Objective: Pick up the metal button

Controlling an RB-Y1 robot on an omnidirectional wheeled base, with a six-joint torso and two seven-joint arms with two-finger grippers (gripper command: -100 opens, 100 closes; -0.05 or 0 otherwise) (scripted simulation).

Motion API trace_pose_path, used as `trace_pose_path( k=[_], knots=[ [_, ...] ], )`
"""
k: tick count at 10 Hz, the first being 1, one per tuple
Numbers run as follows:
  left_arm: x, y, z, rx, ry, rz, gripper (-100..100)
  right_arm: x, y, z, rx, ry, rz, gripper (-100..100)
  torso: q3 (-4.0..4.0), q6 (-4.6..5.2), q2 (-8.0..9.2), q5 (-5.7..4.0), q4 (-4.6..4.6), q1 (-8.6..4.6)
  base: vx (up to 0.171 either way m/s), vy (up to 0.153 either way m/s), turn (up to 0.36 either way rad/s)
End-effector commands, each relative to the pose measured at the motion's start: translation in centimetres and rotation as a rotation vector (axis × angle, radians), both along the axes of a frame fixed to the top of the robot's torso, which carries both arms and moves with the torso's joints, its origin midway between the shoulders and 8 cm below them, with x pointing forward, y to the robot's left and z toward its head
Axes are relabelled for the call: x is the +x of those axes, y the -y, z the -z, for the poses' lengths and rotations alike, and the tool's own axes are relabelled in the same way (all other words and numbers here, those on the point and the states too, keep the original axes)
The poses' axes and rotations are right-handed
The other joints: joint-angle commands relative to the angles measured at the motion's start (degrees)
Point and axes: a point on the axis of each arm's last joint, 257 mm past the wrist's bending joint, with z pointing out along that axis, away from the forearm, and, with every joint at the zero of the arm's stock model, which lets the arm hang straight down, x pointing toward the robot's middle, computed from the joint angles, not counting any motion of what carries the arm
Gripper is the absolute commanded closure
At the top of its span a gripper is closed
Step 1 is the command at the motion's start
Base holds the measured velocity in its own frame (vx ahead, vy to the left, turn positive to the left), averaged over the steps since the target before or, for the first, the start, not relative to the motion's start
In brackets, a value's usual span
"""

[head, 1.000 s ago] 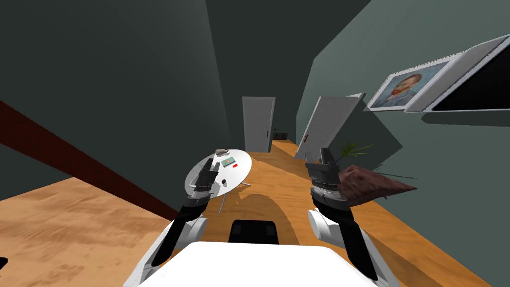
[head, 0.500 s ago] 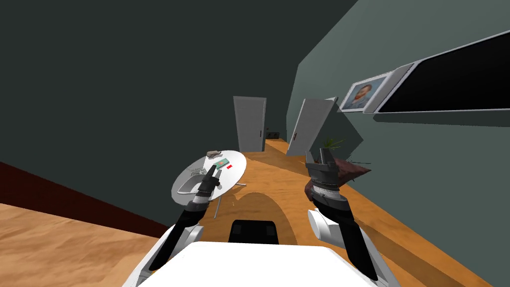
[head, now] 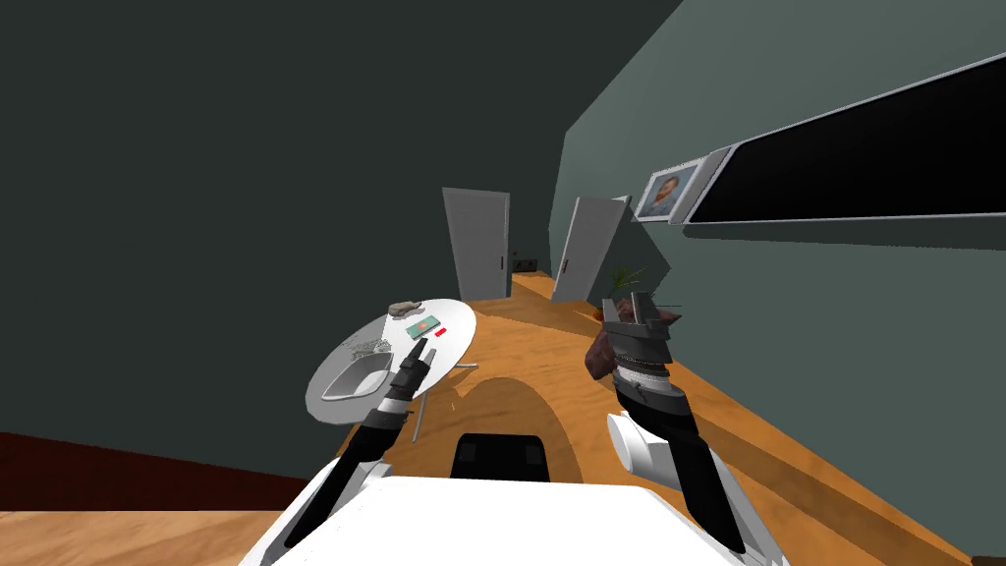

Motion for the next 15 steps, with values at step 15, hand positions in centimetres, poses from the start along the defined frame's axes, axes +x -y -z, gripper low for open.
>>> trace_pose_path(
  k=[15],
  knots=[
    [-8.8,-10.9,21.3,-0.093,-0.561,-0.107,-100,0.0,0.0,0.0,0.000,0.000,0.000,0,-0.03,-0.04,-0.06,0.00,-0.01,0.00,-0.023,-0.009,-0.243]
  ],
)
